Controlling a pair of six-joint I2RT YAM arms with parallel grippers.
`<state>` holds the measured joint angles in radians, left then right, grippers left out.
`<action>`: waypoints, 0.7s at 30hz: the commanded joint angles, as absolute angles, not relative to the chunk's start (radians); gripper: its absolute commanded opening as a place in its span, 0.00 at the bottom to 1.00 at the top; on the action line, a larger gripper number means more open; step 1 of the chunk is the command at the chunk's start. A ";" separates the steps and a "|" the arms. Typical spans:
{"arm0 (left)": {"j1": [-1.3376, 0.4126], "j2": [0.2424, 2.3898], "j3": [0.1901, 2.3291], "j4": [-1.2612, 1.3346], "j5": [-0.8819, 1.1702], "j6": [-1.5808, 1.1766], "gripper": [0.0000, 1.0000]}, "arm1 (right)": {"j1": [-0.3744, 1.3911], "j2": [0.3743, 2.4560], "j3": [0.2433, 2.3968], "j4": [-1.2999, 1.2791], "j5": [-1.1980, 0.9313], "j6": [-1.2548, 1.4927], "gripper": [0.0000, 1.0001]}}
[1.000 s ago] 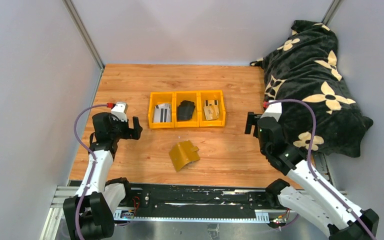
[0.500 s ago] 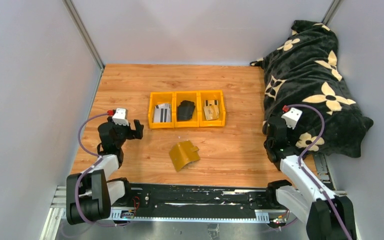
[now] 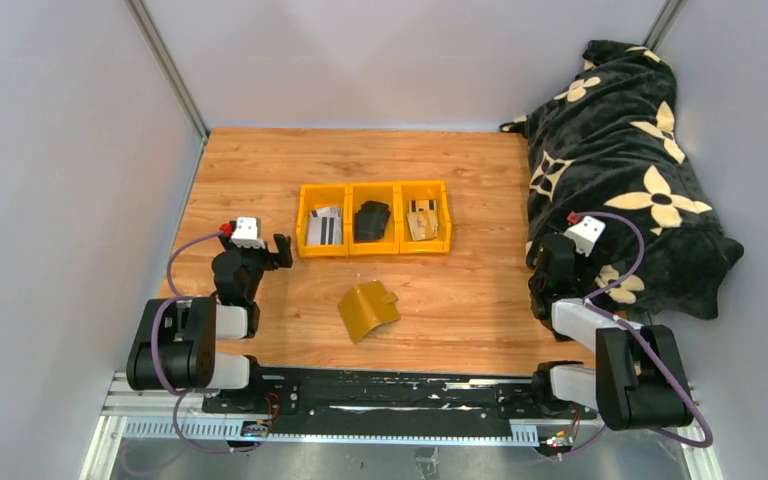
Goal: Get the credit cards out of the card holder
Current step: Reset both arms
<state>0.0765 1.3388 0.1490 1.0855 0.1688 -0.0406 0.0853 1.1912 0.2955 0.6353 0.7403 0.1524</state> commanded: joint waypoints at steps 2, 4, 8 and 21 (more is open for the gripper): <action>0.047 1.340 0.161 1.083 0.011 -0.017 1.00 | 0.025 1.265 0.247 0.809 0.618 0.148 0.90; 0.039 1.373 0.162 1.138 0.003 -0.018 1.00 | 0.025 1.267 0.268 0.774 0.566 0.125 0.91; 0.036 1.361 0.174 1.096 0.013 -0.008 1.00 | 0.026 1.235 0.192 0.902 0.439 0.062 0.91; 0.035 1.371 0.164 1.134 0.015 -0.011 1.00 | 0.060 1.389 0.231 0.974 0.347 -0.039 0.96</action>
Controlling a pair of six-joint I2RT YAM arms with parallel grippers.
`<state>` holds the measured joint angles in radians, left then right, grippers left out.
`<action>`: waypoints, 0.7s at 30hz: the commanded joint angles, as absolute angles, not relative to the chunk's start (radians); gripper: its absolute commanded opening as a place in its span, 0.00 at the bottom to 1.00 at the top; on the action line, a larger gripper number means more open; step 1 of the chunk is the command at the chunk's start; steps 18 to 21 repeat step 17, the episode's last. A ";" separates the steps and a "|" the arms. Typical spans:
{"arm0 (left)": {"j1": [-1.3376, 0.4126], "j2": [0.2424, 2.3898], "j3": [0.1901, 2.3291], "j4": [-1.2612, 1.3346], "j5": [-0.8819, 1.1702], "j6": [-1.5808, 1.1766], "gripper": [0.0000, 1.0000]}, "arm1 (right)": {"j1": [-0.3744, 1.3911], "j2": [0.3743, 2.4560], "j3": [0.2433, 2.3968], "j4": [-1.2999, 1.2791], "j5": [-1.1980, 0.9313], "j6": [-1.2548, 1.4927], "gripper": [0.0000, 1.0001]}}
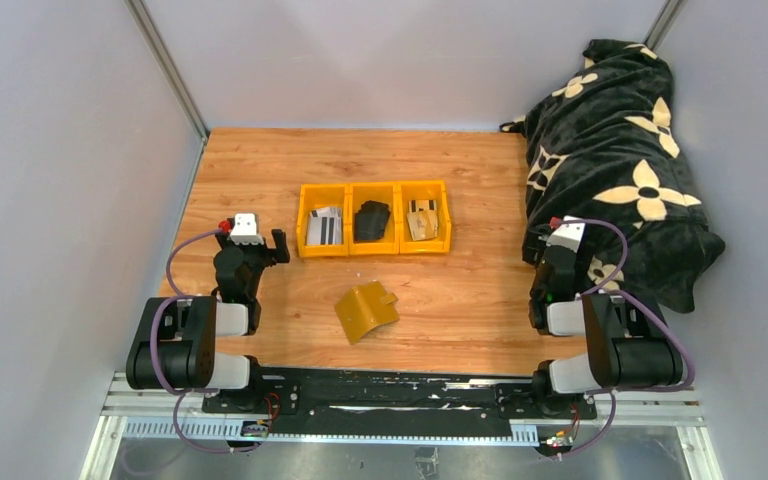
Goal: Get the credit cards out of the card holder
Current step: Reset both arms
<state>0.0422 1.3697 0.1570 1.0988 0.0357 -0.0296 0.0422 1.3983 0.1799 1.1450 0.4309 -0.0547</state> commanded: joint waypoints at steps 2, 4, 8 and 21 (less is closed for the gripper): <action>0.036 1.369 0.166 1.127 0.022 -0.007 1.00 | 0.060 1.390 0.225 1.004 0.347 -0.044 0.96; 0.035 1.371 0.167 1.128 0.023 -0.006 1.00 | 0.062 1.399 0.211 1.043 0.345 -0.052 0.96; 0.036 1.372 0.170 1.123 0.032 -0.004 1.00 | 0.061 1.397 0.210 1.045 0.345 -0.052 0.96; 0.011 1.372 0.196 1.072 0.038 0.036 1.00 | 0.063 1.397 0.210 1.045 0.344 -0.052 0.96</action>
